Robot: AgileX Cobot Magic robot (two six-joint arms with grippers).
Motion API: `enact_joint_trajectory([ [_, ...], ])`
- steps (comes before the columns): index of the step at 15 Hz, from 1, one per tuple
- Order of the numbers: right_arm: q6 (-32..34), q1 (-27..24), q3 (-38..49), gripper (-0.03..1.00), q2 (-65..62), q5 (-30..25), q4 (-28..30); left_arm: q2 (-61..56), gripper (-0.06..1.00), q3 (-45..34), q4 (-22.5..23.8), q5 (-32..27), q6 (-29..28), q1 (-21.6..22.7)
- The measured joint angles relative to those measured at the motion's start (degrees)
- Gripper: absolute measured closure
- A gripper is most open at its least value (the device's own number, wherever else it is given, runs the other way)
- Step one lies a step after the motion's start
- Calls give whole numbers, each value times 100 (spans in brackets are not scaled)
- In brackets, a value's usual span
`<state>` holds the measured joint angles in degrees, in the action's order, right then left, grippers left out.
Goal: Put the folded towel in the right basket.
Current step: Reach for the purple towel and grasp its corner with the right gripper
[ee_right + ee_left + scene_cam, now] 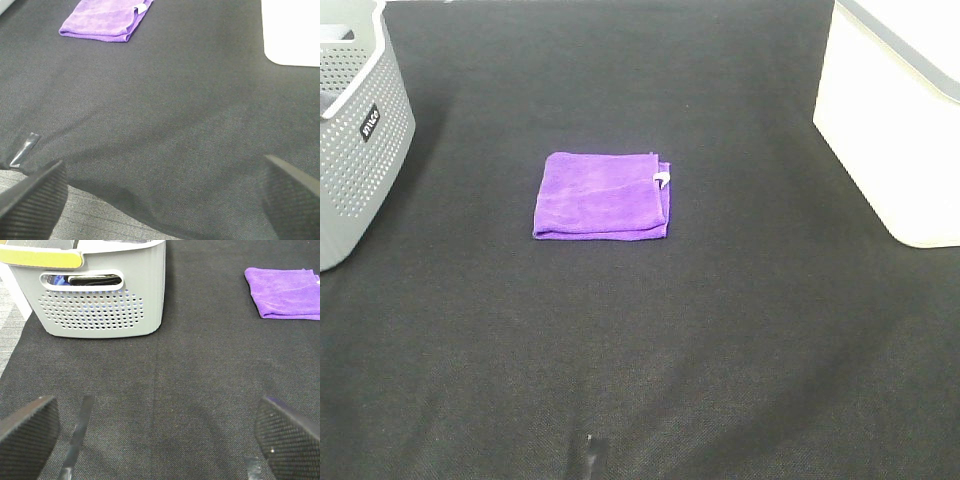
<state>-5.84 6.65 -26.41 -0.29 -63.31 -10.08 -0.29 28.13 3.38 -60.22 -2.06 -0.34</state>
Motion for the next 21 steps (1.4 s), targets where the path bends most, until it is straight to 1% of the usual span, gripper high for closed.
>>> enact_joint_trajectory([
  [6,0,0,0,-1,0,34,0,0,-4,0,0,0,0,0],
  [9,0,0,0,-1,0,29,206,0,-4,0,0,0,0,0],
  [21,29,0,0,-1,0,29,235,0,-4,0,0,0,0,0],
])
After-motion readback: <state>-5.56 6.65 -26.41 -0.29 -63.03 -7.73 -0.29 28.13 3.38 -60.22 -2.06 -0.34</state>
